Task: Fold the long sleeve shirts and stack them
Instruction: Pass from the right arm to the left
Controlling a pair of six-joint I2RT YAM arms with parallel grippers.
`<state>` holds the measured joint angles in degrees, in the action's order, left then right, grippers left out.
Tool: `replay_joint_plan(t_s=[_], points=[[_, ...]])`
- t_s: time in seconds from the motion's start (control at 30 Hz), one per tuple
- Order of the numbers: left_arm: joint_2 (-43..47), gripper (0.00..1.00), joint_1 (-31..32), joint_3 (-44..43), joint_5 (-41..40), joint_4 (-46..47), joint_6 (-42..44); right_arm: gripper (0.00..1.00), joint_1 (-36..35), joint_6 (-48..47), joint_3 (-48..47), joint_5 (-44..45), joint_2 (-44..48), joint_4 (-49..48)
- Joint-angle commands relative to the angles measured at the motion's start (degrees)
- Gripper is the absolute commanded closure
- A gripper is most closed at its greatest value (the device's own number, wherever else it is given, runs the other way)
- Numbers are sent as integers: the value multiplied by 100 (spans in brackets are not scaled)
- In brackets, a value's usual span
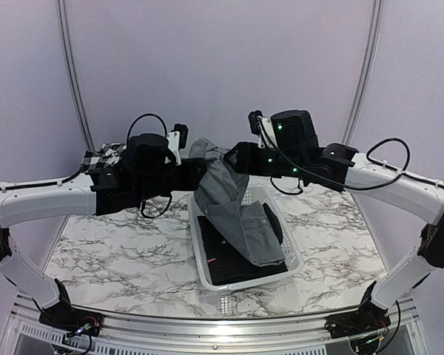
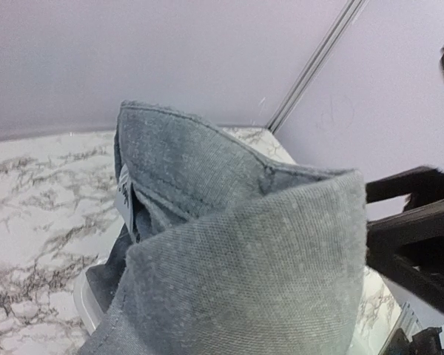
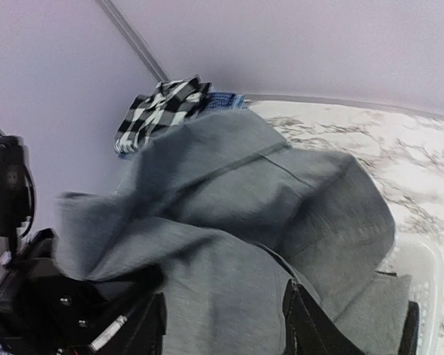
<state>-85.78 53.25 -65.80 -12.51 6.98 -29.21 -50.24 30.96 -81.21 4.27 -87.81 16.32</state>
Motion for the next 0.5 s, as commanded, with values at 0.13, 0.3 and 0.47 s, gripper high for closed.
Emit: replay_joint_plan(t_s=[0.13,0.3,0.47], points=[[330,100,-12,-1607,-420,115,1106,24,890,-152,1307,509,1253,486],[-15,100,-42,-2899,-359,-185,1592,17,1329,-363,2037,587,1663,693],[-113,100,-50,-3722,-316,-244,1829,14,1340,-424,2483,614,1657,809]])
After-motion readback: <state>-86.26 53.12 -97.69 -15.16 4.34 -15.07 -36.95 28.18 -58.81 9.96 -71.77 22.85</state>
